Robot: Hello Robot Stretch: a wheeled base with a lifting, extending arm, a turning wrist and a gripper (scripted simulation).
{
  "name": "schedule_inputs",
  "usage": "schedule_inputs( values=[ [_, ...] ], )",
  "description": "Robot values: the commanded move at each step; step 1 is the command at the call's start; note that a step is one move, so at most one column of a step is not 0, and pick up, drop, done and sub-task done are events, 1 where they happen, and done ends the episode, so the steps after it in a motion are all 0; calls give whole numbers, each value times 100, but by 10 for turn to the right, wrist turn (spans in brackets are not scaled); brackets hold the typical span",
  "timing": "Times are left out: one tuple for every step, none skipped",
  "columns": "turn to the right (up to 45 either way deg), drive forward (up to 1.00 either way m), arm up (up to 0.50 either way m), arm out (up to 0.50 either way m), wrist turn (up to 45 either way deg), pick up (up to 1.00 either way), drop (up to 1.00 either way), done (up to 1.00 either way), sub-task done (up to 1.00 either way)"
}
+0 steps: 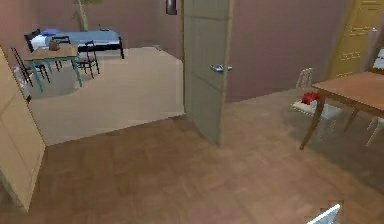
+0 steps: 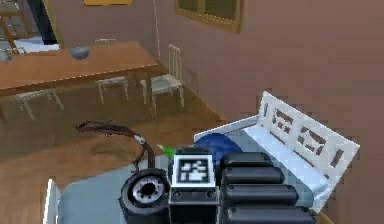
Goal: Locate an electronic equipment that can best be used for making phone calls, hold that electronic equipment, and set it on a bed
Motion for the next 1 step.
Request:
schedule_inputs(
  values=[
    [450, 0, 0, 0, 0, 0, 0, 0, 0]
  ],
)
